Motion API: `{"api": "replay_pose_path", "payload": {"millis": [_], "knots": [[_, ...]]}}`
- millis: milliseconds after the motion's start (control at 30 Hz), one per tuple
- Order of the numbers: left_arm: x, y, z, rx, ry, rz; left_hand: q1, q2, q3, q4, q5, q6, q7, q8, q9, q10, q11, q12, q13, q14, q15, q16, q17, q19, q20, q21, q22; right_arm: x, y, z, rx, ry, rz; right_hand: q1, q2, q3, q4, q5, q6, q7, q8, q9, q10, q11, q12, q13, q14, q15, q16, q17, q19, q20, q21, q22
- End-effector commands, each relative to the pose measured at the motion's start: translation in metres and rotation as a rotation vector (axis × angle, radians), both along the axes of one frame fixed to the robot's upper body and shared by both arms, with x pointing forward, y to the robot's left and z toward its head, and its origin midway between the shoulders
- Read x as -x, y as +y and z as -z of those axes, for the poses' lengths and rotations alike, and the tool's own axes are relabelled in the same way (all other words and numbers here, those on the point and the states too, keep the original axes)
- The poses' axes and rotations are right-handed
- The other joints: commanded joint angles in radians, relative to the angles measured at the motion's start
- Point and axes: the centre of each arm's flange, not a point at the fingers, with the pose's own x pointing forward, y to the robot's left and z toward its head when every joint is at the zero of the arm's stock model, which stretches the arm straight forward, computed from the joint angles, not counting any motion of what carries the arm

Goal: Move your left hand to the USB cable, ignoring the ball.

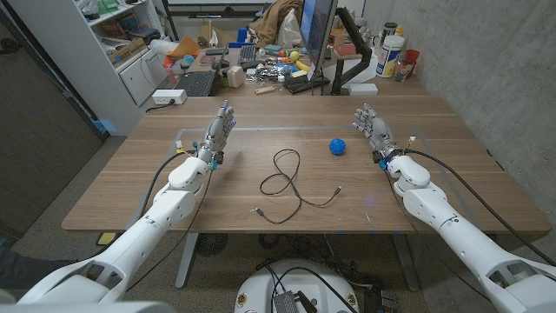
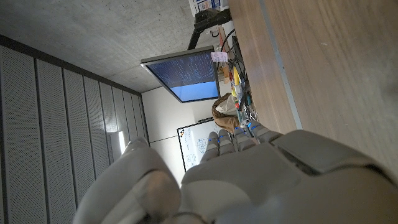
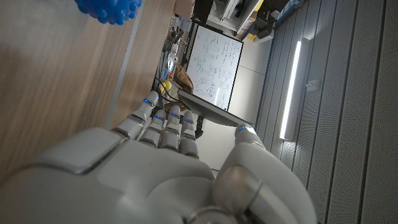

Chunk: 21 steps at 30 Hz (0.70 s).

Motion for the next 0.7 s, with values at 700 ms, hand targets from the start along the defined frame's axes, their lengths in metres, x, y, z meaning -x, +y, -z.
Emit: {"api": "replay_pose_path", "payload": {"millis": [700], "knots": [[0.02,0.009,-0.001,-0.013,-0.044,-0.013,0.018,0.01,-0.003,0.004,0.009,0.01,0.003,0.005,0.005,0.005,-0.004,0.009,0.006,0.001,-0.005,0.006,0.003,-0.012,-0.023,0.006,0.002,-0.002,0.004,0.0,0.005,0.0,-0.004,0.007,0.003,0.005,-0.003,0.006,0.01,-0.001,0.004,0.001,0.006,-0.001,0.003,0.004,0.008,0.003,0.004,0.005,0.006,-0.015,-0.005,0.002]]}}
